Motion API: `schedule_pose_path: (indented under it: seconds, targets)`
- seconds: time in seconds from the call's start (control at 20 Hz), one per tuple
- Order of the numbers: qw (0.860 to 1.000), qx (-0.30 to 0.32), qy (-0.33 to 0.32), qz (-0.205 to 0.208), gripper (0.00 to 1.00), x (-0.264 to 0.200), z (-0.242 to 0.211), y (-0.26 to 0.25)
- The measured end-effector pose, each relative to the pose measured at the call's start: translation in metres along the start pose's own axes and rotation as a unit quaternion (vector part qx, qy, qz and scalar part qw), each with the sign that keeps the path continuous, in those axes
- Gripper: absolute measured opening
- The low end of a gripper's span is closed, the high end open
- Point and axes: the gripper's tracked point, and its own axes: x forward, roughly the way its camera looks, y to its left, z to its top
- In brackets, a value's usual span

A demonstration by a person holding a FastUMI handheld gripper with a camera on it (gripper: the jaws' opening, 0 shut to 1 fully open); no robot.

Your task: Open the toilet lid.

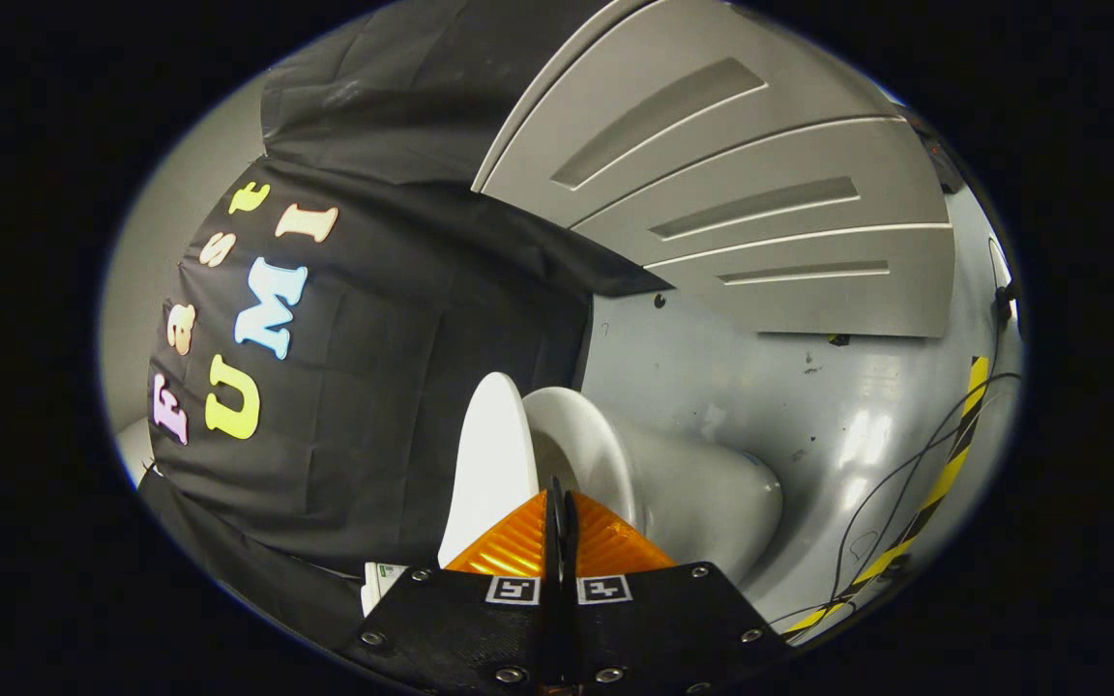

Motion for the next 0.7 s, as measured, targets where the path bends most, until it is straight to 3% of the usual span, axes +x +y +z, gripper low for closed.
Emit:
schedule_pose_path:
  seconds: [0.7]
  targets:
    - [0.996,-0.085,-0.017,0.021,0.0,-0.036,0.008,0.077]
